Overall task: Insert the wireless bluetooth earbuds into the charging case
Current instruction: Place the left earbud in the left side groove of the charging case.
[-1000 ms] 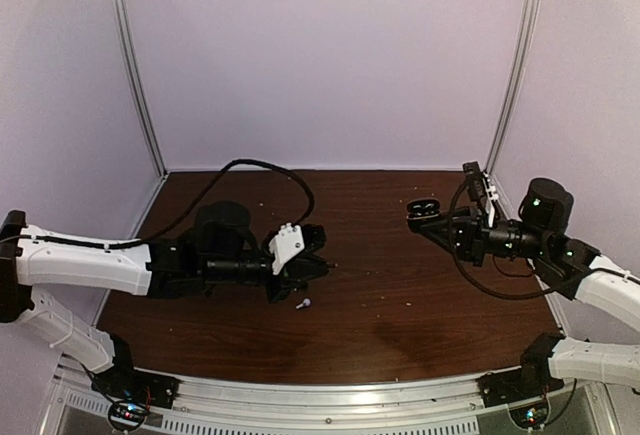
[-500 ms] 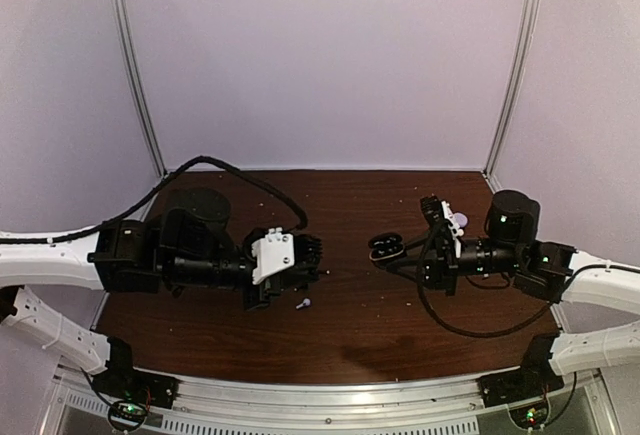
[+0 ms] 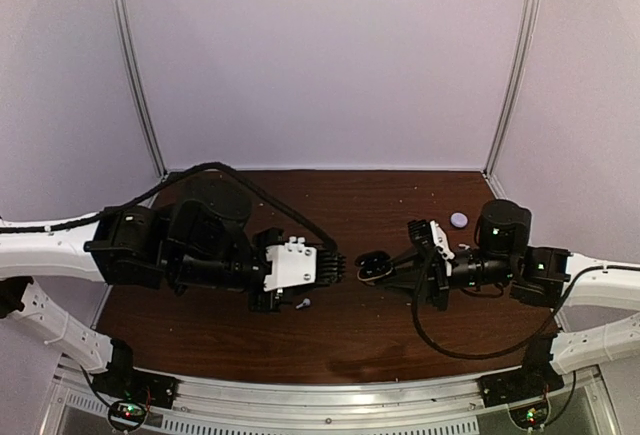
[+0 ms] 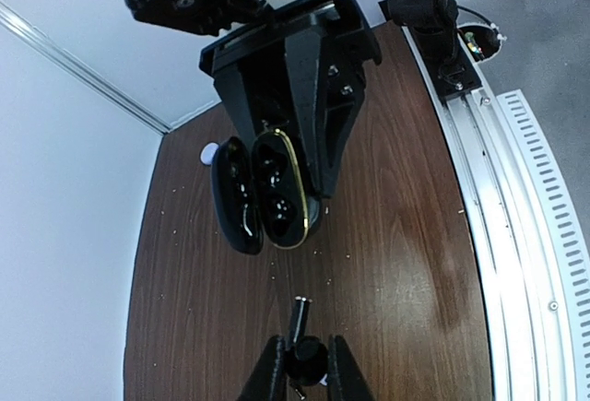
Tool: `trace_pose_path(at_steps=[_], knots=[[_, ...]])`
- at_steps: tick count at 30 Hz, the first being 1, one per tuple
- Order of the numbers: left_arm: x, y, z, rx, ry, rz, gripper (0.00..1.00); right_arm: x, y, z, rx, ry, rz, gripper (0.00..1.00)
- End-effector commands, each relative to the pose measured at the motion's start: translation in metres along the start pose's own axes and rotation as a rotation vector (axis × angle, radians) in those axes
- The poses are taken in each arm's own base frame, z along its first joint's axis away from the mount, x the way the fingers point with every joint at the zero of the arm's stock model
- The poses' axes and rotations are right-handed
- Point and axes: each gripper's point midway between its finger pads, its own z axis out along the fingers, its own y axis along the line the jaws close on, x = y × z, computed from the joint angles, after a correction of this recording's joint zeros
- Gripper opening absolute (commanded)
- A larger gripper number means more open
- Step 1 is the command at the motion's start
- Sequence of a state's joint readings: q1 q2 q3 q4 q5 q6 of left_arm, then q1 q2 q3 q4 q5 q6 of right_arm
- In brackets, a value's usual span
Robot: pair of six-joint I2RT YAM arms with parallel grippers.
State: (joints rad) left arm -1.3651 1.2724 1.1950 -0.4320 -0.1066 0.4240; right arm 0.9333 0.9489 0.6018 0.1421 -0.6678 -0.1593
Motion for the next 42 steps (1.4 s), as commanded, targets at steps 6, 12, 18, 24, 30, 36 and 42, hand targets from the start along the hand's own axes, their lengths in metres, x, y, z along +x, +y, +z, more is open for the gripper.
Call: trace_pose_path(at_steps=[6, 12, 18, 24, 30, 36, 42], knots=[[-0.009, -0.002, 0.007, -0.01, 0.049, 0.111, 0.1, -0.006, 0.007, 0.008, -0.006, 0.025, -0.071, 0.0], [-0.008, -0.006, 0.015, -0.007, 0.087, 0.154, 0.1, 0.0, 0.007, 0.013, -0.006, 0.063, -0.069, 0.0], [-0.005, -0.007, 0.02, 0.003, 0.123, 0.184, 0.1, 0.007, 0.006, 0.02, -0.006, 0.124, -0.028, 0.0], [0.0, -0.008, 0.025, 0.004, 0.153, 0.203, 0.1, 0.01, 0.008, 0.022, -0.009, 0.145, -0.018, 0.0], [0.005, -0.01, 0.028, 0.006, 0.176, 0.223, 0.1, 0.015, 0.012, 0.025, -0.017, 0.17, -0.009, 0.0], [0.011, -0.013, 0.033, 0.016, 0.207, 0.247, 0.1, 0.015, 0.014, 0.026, -0.02, 0.176, 0.003, 0.0], [0.01, -0.016, 0.035, 0.026, 0.204, 0.259, 0.1, 0.017, 0.015, 0.029, -0.027, 0.182, 0.013, 0.0]])
